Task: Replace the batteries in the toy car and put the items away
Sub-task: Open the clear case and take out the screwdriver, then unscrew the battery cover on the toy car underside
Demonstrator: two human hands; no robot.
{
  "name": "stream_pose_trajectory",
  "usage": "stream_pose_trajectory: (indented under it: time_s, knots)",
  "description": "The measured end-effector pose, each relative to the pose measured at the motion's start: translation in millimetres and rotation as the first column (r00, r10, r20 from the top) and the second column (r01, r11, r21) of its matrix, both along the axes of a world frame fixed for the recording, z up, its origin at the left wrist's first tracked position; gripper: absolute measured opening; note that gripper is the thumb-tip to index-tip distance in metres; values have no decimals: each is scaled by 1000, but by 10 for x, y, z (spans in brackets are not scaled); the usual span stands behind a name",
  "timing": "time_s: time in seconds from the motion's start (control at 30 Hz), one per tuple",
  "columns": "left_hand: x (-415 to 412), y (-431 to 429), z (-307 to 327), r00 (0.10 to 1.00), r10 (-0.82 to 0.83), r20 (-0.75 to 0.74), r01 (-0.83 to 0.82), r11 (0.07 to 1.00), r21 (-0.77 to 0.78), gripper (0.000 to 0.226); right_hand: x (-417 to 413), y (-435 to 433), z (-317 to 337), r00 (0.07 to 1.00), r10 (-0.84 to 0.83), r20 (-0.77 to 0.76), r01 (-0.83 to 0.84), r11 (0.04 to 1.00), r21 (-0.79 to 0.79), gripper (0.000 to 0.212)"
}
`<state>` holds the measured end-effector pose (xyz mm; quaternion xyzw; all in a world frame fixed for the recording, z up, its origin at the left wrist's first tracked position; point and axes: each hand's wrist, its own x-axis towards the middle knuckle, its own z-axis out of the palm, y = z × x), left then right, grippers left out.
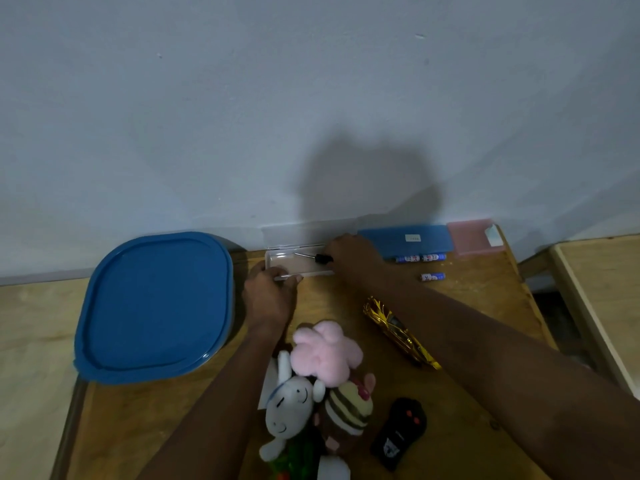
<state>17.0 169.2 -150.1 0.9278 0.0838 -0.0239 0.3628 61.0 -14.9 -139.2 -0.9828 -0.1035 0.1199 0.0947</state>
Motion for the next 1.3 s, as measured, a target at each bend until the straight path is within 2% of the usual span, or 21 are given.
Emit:
stream_pose_trajectory:
  time_s: [0.1,0.23,0.47,0.6,0.7,0.8,0.9,0.97,1.07,1.17,1.23,1.3]
  knots:
    - [-11,-1,18,1000,1,-4,-1,1000,1,37,4,29,30,999,-38,-26,38,999,27,23]
    - [-8,3,35,1000,-13,4,13,1000,18,35,-22,-19,119,989,-111,-96,126,978,165,21]
    - [-64,-74,154,999,-8,-42,10,999,51,43,-291,-288,426,972,-232,-25,227,915,333,19]
    - [-156,-195,401,1000,-17,6,16,997,77,38,-515,-616,646,924,-380,-37,347,796,495,15]
    - [-278,-398,606,995,-86,51,83,994,67,36,-740,-938,739,853,-504,-139,490,678,549,15]
    - [-534,-782,790,991,-127,51,127,992,-7,30,-1110,-1228,786,781,-575,-245,587,541,602,10]
    - [-845,-1222,818,989,-144,42,147,988,-56,21,-1628,-1424,749,759,-565,-325,641,557,528,6]
    - [-975,-1495,792,994,-99,-51,95,993,-71,32,-1910,-1536,506,669,-590,-451,738,461,493,16]
    - [-1036,-1799,718,938,30,-347,-56,996,-68,72,-2144,-1614,251,575,-601,-555,805,296,514,22]
    - [-1071,-1986,688,878,122,-462,-137,991,2,96,-2295,-1707,178,561,-569,-601,814,245,527,12]
    - [-1063,-2031,625,857,147,-493,-154,988,25,111,-2362,-1770,159,545,-525,-654,824,191,534,14]
    - [-1030,-2046,571,831,154,-534,-174,985,13,128,-2419,-1830,131,554,-512,-657,817,183,546,17]
